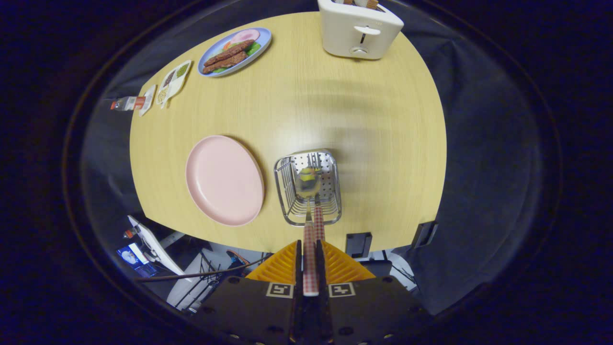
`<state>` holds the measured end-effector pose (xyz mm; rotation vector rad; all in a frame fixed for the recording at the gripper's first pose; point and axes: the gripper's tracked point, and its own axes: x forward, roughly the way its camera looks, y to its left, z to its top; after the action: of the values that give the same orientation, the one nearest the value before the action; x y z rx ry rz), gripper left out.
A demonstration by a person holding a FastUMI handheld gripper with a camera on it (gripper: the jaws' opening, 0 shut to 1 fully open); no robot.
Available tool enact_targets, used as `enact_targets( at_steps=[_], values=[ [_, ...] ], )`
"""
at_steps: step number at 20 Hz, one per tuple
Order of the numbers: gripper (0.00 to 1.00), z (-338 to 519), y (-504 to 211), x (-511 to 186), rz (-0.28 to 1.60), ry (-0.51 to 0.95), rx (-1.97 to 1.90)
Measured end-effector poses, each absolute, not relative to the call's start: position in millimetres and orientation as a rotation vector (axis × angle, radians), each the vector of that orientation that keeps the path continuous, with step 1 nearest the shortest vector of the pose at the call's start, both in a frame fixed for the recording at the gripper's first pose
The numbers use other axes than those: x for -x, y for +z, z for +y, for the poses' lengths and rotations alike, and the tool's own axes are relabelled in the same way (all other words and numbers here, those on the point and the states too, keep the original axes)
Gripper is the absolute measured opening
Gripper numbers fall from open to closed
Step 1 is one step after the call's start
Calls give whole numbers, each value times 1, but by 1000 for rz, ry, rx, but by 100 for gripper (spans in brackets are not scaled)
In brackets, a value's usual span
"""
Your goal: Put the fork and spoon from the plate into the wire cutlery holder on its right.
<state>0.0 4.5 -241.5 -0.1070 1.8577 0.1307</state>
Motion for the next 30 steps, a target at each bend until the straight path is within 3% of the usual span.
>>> enact_targets(
  at_steps=[3,5,8,11,17,30],
  values=[
    [22,12,-239,-8,1820,135,39],
    [35,16,-234,-21,1747,151,15],
    [68,24,-220,-49,1557,188,4],
    [88,33,-198,-77,1335,234,32],
    [91,64,-137,-108,906,290,-2],
    [92,71,-27,-83,395,289,-74]
  ],
)
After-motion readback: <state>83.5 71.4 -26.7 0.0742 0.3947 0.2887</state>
